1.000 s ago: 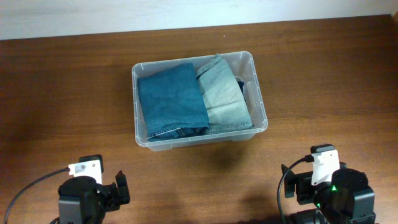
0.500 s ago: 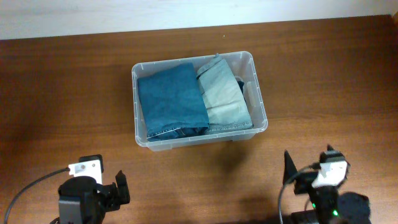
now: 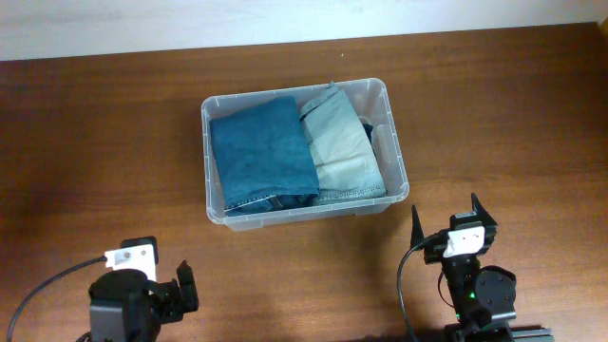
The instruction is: Pack container
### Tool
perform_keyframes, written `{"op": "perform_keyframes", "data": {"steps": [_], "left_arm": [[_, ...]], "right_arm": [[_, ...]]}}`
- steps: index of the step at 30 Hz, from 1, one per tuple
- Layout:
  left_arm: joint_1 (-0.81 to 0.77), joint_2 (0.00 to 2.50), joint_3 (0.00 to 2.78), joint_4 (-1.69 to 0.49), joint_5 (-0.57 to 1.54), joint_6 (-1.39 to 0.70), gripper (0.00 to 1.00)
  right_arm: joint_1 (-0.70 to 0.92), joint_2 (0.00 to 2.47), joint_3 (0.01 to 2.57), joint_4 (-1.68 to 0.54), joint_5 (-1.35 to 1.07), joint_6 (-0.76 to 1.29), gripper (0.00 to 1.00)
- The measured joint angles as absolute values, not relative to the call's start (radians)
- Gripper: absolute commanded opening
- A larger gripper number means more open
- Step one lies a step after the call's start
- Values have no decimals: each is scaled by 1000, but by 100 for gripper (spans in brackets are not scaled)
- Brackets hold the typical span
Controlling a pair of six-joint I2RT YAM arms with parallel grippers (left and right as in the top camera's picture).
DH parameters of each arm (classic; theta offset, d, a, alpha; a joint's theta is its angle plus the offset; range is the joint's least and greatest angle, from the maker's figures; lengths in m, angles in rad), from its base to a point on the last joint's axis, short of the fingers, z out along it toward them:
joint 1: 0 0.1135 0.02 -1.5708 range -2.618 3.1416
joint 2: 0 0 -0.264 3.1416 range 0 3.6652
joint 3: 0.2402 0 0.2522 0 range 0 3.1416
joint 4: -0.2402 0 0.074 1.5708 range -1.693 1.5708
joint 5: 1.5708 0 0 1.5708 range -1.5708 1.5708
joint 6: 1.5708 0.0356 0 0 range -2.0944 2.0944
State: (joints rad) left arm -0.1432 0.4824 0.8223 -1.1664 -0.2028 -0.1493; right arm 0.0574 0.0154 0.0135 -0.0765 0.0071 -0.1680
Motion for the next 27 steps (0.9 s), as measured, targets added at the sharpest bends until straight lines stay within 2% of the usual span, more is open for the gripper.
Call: {"op": "perform_keyframes", "data": {"steps": [27], "left_arm": [[-143,482,822,-1166,-203,-149,100]], "right_arm": [[57,16,14,-77,7,-180,99]]}}
